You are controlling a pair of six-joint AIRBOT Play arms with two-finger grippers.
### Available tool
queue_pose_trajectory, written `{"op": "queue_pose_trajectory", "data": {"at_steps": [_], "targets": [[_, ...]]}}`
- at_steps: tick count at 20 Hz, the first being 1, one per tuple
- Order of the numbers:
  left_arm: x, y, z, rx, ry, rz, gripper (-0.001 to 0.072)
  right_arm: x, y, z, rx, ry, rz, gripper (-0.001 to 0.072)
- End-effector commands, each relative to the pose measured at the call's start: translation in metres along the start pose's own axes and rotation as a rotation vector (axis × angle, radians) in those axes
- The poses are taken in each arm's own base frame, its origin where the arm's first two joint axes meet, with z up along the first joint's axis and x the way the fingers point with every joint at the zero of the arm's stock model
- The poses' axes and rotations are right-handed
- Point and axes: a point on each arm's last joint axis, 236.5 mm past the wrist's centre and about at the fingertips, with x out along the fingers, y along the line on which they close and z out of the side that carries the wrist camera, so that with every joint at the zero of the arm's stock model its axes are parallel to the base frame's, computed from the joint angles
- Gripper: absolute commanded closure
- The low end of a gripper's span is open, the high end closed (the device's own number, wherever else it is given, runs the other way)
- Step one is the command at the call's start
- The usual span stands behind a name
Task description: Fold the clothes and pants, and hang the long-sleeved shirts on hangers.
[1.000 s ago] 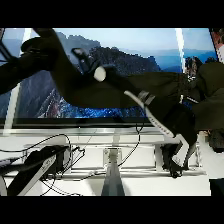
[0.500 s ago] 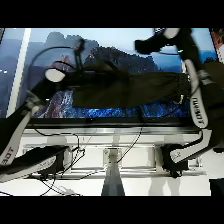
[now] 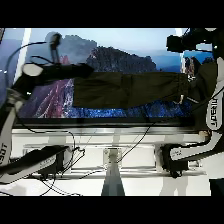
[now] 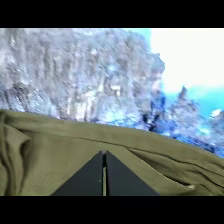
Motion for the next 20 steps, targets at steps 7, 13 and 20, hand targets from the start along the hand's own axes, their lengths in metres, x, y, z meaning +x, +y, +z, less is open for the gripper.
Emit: {"op": "queue_pose_trajectory", "data": {"at_steps": [7,13,20], "targets": [[-0.037,0.146,-0.124,-0.266,0.371,0.211,0.0002,0.000,0.012,-0.003,-0.018,0.014,0.042,0.0685],[0.045,0.111,-0.128,-0.280,0.341,0.030,0.0005,0.003,0.020,-0.004,-0.034,0.019,0.049,0.0685],[0.048,0.106,-0.103,-0.133,0.329,0.076,0.0692,0.009,0.069,-0.003,-0.059,0.012,0.161,0.0685]]}}
